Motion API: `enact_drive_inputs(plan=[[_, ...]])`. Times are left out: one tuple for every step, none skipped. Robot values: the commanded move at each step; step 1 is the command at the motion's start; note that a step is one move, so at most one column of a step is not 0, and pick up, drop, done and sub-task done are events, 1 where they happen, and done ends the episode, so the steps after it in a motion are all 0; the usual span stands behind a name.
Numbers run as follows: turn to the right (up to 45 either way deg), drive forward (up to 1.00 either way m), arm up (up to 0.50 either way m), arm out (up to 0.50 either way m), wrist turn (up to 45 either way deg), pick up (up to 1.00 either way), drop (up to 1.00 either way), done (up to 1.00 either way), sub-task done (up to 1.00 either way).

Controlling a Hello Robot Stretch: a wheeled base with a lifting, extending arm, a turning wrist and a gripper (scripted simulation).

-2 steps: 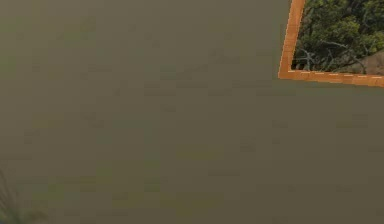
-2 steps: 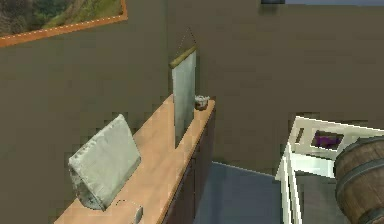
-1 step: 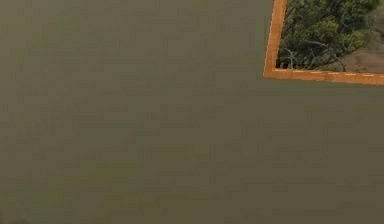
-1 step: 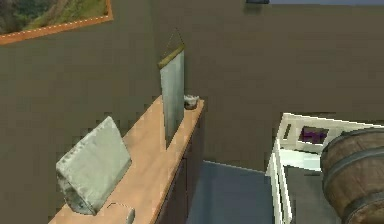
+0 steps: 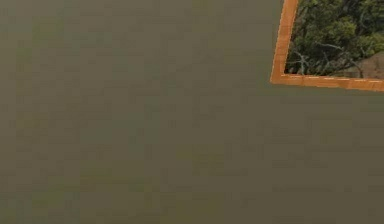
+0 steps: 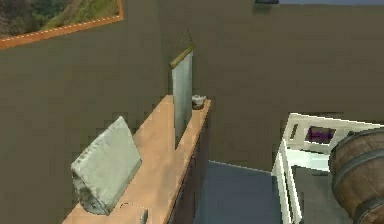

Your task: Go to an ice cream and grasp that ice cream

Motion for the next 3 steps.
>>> enact_drive_inputs(plan=[[45.0,0.00,0.00,0.00,0.0,0.00,0.00,0.00,0.00],[45.0,0.00,0.00,0.00,0.0,0.00,0.00,0.00,0.00],[39.0,0.00,0.00,0.00,0.0,0.00,0.00,0.00,0.00]])
